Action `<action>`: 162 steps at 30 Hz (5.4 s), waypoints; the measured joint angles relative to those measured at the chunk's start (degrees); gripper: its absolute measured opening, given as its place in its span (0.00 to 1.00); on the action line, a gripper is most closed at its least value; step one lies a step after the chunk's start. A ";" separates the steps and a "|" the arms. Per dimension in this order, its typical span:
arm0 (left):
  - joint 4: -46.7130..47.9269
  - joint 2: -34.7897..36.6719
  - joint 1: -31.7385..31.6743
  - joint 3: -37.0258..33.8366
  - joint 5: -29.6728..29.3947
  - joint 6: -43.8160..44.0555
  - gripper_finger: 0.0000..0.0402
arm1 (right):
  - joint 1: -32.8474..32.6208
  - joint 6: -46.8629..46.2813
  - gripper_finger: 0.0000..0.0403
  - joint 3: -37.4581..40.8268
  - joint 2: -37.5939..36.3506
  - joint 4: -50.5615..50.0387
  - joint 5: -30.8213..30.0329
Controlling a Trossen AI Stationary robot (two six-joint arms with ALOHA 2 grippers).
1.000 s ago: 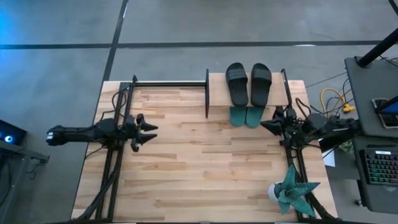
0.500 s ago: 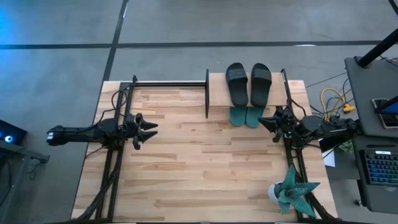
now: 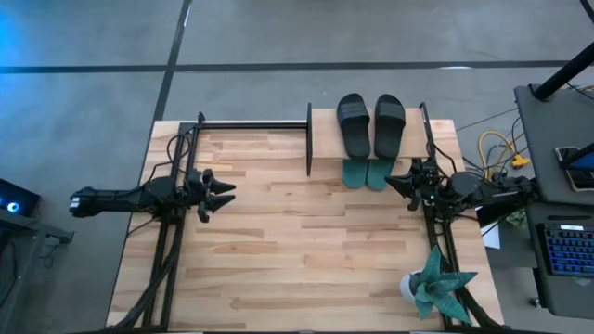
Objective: Pick and place slides into the shelf
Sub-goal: Return to Home Position
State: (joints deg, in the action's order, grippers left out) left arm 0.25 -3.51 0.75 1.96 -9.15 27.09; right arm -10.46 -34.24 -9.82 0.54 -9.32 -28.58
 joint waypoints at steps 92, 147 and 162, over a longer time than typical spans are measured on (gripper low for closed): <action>-3.06 -2.62 0.00 -1.66 13.56 -18.53 0.48 | -0.02 17.31 0.02 6.34 -0.40 2.97 9.07; -3.21 -2.62 0.04 -1.66 13.40 -18.51 0.48 | 0.00 17.31 0.02 6.32 -0.19 2.93 9.11; -3.19 -2.60 0.02 -1.66 13.40 -18.51 0.48 | 0.00 17.31 0.02 6.32 0.04 2.95 9.09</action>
State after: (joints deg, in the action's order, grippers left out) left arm -2.94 -6.11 0.78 0.30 4.25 8.58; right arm -10.46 -16.93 -3.51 0.58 -6.37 -19.49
